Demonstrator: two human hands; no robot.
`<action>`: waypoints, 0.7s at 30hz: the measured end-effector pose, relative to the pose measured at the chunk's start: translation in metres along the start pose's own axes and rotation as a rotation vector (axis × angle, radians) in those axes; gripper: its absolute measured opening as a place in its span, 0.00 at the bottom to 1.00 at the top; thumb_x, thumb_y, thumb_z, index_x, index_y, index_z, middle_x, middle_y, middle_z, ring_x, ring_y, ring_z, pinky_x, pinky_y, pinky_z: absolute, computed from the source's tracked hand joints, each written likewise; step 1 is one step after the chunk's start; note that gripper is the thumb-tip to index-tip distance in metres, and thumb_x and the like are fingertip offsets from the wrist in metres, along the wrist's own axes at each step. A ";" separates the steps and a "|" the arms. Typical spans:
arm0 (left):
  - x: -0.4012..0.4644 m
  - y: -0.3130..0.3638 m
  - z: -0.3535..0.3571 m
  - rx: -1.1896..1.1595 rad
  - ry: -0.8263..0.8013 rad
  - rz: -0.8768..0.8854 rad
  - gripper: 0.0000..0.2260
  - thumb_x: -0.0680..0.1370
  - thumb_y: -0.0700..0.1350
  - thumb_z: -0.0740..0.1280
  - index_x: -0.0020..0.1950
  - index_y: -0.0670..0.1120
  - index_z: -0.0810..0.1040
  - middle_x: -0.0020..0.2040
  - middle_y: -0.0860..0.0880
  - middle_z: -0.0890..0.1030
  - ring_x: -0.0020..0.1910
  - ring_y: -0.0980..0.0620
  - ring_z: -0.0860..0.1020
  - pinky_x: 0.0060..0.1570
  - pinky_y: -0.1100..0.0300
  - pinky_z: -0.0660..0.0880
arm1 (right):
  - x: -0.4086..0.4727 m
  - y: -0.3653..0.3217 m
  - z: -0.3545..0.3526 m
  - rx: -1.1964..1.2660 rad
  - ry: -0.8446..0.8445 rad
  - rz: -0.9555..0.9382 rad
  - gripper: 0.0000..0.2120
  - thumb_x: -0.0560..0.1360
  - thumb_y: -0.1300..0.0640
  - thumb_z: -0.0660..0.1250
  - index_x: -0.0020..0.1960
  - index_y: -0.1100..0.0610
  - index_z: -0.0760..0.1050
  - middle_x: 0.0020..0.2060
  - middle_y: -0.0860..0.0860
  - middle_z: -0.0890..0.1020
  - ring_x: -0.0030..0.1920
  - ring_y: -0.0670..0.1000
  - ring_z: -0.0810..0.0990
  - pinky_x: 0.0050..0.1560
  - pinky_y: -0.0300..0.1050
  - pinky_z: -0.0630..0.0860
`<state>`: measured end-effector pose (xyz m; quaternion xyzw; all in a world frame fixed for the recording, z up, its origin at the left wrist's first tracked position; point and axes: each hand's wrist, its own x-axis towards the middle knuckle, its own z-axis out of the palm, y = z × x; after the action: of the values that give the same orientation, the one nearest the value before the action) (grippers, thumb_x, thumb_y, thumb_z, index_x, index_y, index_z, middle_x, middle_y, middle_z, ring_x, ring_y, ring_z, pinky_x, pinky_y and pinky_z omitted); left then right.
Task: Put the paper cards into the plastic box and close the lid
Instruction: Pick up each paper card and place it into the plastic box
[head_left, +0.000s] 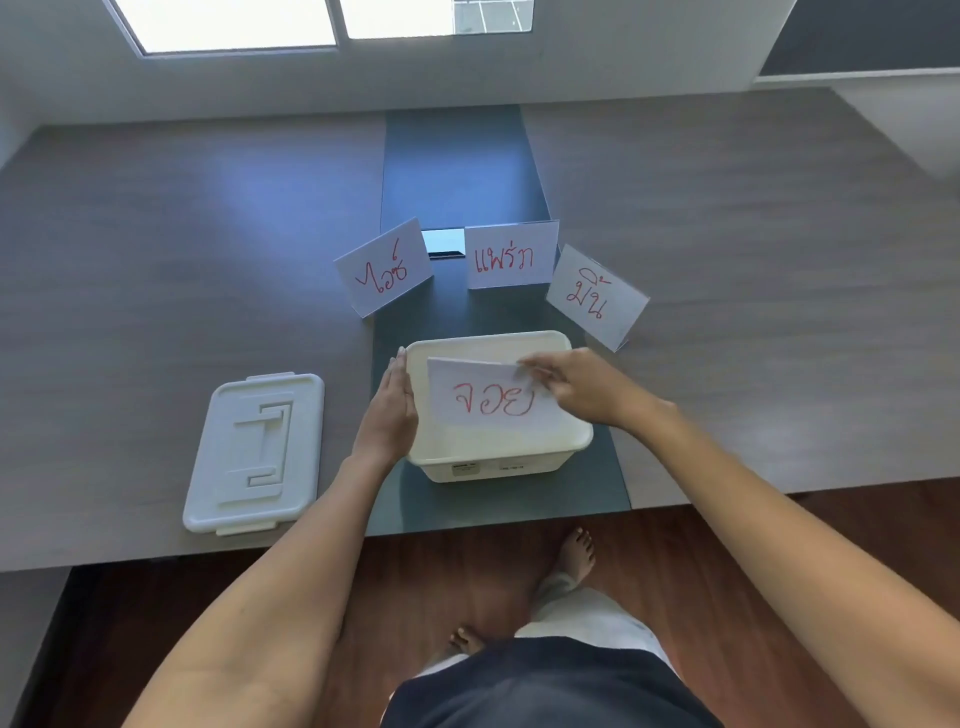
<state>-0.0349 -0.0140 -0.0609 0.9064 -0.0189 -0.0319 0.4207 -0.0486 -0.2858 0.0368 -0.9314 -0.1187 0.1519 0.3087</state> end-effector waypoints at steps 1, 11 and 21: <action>0.000 0.000 0.000 -0.011 0.002 -0.002 0.24 0.84 0.48 0.51 0.80 0.48 0.52 0.80 0.49 0.57 0.79 0.48 0.56 0.75 0.46 0.58 | 0.000 0.003 0.005 0.002 -0.038 0.013 0.17 0.82 0.59 0.59 0.70 0.53 0.74 0.65 0.52 0.79 0.67 0.53 0.77 0.66 0.43 0.72; 0.007 -0.004 0.004 0.018 0.023 -0.012 0.23 0.85 0.46 0.49 0.80 0.49 0.53 0.80 0.50 0.58 0.78 0.51 0.57 0.75 0.56 0.55 | -0.006 0.015 0.039 -0.037 -0.319 0.111 0.19 0.79 0.62 0.57 0.66 0.53 0.79 0.64 0.48 0.81 0.66 0.50 0.76 0.64 0.38 0.69; 0.007 -0.001 0.003 0.008 0.022 -0.008 0.23 0.85 0.45 0.50 0.80 0.48 0.53 0.80 0.51 0.57 0.79 0.53 0.55 0.73 0.63 0.52 | 0.022 0.015 0.007 0.086 -0.062 0.030 0.14 0.80 0.57 0.63 0.63 0.54 0.81 0.59 0.49 0.84 0.58 0.47 0.82 0.58 0.33 0.74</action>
<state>-0.0278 -0.0159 -0.0641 0.9085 -0.0107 -0.0236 0.4170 -0.0287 -0.2874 0.0178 -0.9138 -0.1076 0.1903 0.3423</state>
